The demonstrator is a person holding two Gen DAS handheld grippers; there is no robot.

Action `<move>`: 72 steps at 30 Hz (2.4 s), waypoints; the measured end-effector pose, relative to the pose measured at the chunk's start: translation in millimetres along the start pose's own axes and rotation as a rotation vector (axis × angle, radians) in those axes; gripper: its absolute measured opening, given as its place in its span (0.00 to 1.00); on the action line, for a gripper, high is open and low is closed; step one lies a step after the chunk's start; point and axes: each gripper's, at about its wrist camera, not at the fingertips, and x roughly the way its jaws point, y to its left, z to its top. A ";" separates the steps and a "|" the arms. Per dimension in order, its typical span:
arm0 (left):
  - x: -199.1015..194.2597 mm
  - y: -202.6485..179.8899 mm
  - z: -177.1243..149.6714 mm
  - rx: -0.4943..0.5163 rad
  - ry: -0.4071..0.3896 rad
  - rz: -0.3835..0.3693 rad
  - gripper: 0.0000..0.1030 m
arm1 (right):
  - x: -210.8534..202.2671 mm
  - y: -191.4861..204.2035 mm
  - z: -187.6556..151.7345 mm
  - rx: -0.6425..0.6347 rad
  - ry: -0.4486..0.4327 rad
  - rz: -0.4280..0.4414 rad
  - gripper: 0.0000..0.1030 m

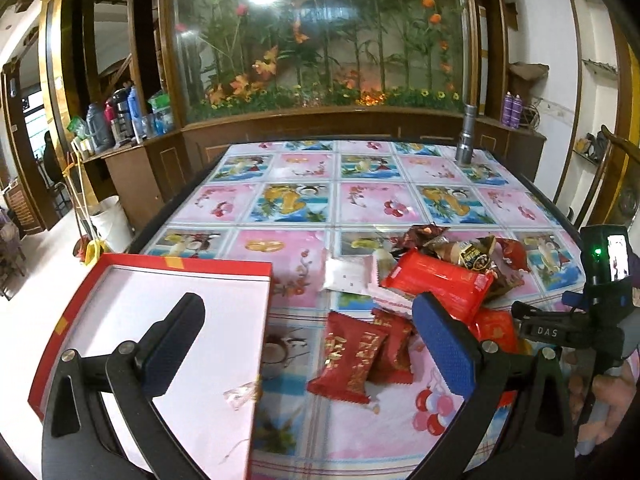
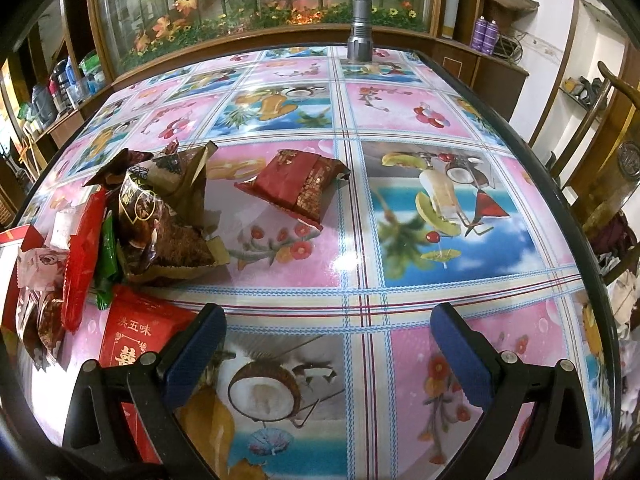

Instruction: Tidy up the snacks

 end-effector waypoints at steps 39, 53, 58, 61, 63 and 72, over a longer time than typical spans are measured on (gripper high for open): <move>-13.8 41.0 -10.5 -0.040 -0.019 0.091 1.00 | -11.2 2.8 -8.6 0.000 0.014 0.005 1.00; -13.6 43.1 -11.3 -0.042 -0.023 0.096 1.00 | -37.0 15.7 -17.7 0.019 -0.032 0.116 1.00; -14.1 48.6 -12.9 -0.049 -0.027 0.099 1.00 | -47.7 35.2 -20.5 -0.023 -0.032 0.148 1.00; -14.7 50.3 -13.3 -0.050 -0.027 0.100 1.00 | -53.5 50.2 -22.5 -0.066 -0.028 0.156 1.00; -14.2 52.1 -14.0 -0.053 -0.025 0.100 1.00 | -55.5 58.6 -23.7 -0.089 -0.024 0.156 1.00; -12.7 53.4 -14.3 -0.060 -0.026 0.102 1.00 | -61.3 78.6 -28.0 -0.154 -0.031 0.140 0.99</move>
